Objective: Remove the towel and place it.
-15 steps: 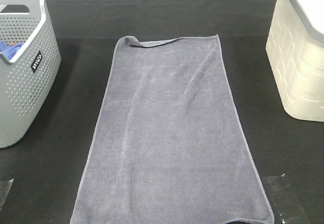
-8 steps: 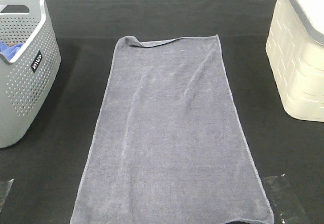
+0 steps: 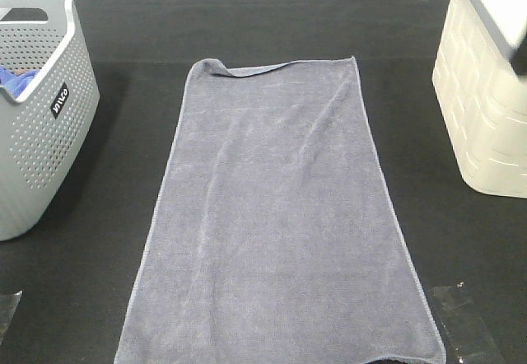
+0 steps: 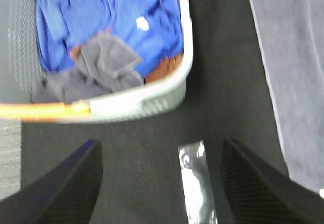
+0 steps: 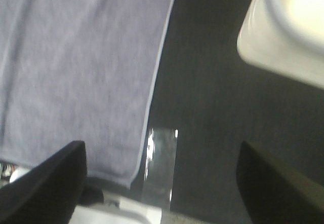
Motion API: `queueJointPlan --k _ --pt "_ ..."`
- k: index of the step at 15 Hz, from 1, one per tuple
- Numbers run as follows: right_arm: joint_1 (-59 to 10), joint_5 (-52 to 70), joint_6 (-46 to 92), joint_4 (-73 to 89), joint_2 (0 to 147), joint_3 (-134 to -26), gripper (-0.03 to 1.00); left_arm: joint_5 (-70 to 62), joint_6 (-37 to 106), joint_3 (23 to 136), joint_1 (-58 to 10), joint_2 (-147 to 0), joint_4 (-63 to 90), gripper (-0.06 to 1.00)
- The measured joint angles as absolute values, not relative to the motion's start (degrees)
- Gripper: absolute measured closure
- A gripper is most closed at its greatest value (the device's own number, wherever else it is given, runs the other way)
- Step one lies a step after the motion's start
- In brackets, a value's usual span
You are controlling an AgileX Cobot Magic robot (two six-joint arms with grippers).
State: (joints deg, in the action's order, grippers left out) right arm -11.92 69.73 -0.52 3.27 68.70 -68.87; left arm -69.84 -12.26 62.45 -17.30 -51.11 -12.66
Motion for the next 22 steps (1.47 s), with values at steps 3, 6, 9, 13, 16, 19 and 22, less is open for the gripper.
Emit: queueJointPlan --k 3,6,9,13,16,19,22 --pt "-11.92 69.73 -0.52 3.27 57.01 -57.18 0.2 -69.9 -11.69 50.19 -17.3 -36.44 -11.57 0.3" --pt "-11.92 69.79 -0.52 3.27 44.98 -47.84 0.2 -70.02 -10.66 42.0 -17.3 -21.83 -9.8 0.3" --pt "-11.92 69.84 -0.52 2.69 31.97 -40.57 0.2 -70.07 -4.41 37.36 -17.3 -10.94 -4.93 0.3" --pt "-11.92 69.96 0.0 2.64 19.82 -35.29 0.2 -66.75 4.13 31.86 -17.3 -8.65 2.98 0.3" --pt "-11.92 68.07 1.89 2.69 12.32 -31.34 0.2 -62.34 12.38 30.37 -17.3 -8.59 7.45 0.3" --pt "-11.92 64.8 3.9 2.81 9.85 -30.94 0.2 -60.85 13.12 29.45 -17.3 -8.59 7.45 0.3" --pt "-11.92 61.65 5.61 3.04 9.85 -29.05 0.2 -60.5 13.12 29.39 -17.3 -8.59 7.45 0.3"
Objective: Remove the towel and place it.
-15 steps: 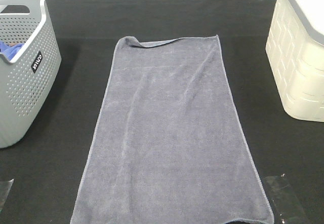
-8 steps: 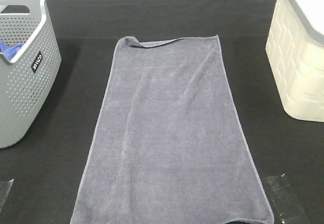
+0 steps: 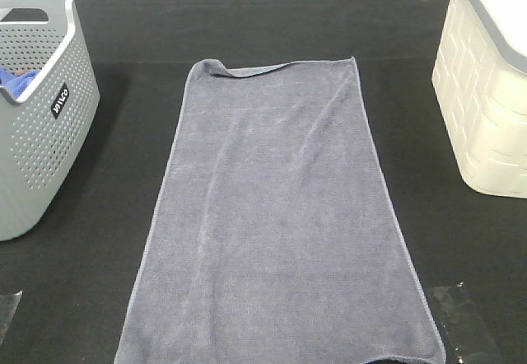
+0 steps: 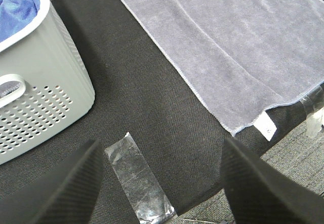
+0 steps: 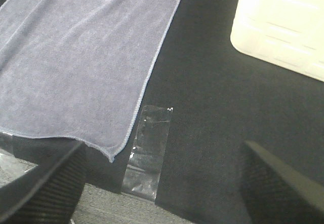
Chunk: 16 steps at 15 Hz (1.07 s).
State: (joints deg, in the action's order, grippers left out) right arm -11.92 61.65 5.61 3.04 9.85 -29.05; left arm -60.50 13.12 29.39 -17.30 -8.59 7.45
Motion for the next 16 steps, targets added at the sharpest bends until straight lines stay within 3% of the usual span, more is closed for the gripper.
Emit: queueJointPlan --k 14,16 --pt "-11.92 61.19 5.96 3.21 9.85 -28.76 0.2 -60.5 13.18 29.39 -17.19 -8.59 7.51 0.3" --pt "-11.92 61.19 5.96 3.21 9.85 -28.76 0.2 -60.5 13.18 29.39 -14.44 -8.59 7.56 0.3"
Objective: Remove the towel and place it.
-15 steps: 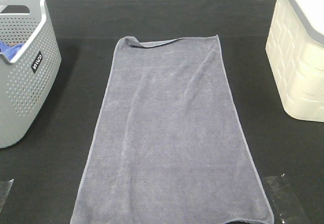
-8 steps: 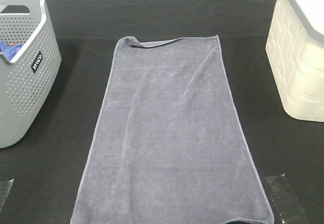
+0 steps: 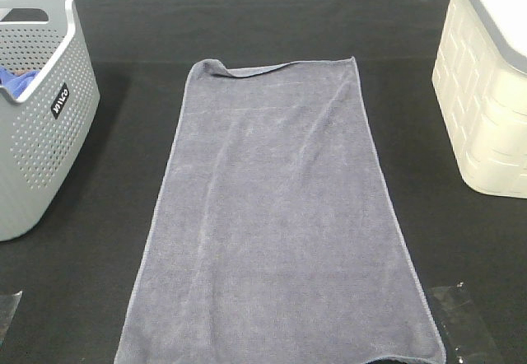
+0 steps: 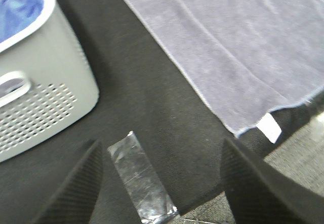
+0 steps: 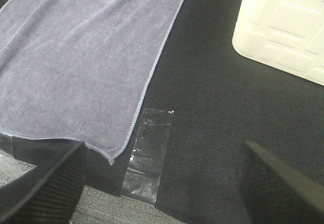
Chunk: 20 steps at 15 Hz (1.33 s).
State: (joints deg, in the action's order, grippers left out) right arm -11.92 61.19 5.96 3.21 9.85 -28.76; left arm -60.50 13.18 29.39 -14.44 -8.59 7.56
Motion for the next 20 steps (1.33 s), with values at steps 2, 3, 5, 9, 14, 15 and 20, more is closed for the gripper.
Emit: queueJointPlan --k 2,3,5,9,14,15,20 --pt "-11.92 61.19 5.96 3.21 9.85 -28.76 0.2 -60.5 13.18 29.39 -9.4 -8.59 7.56 0.3" --pt "-11.92 61.19 5.96 3.27 9.85 -28.76 0.2 -60.5 13.18 29.39 -5.61 -8.59 7.56 0.3" --pt "-11.69 61.19 5.96 3.27 9.85 -28.76 0.2 -60.5 13.18 29.39 -1.89 -8.59 7.56 0.3" --pt "-5.61 61.19 5.96 3.32 9.85 -28.76 0.2 -60.5 13.18 29.39 0.06 -7.91 7.56 0.3" --pt "-0.63 60.91 5.96 3.44 6.53 -28.76 0.2 -60.45 13.18 29.34 0.06 0.06 7.56 0.31" --pt "-0.63 60.91 5.96 3.44 4.98 -28.76 0.2 -60.45 13.18 29.34 0.06 0.23 7.56 0.31" --pt "-0.63 60.79 5.96 3.78 -0.23 -28.76 0.2 -60.45 13.18 29.34 0.06 0.29 7.56 0.31"
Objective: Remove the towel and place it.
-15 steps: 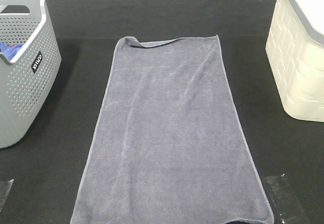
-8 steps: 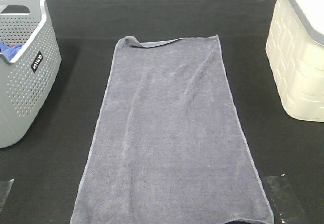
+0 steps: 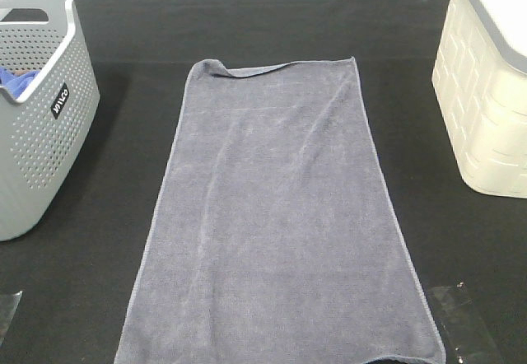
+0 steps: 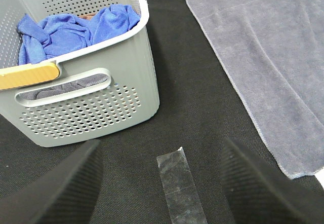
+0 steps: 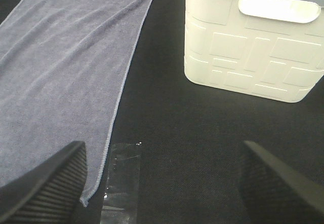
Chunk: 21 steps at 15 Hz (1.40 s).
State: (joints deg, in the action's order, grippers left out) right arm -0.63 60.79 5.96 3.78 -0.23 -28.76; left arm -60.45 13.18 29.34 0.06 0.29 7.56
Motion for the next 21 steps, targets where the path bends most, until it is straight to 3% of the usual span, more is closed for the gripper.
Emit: queueJointPlan --k 21 --pt "-0.63 60.79 5.96 3.95 -0.23 -28.76 0.2 -60.45 13.18 29.34 -2.52 0.29 7.56 0.31"
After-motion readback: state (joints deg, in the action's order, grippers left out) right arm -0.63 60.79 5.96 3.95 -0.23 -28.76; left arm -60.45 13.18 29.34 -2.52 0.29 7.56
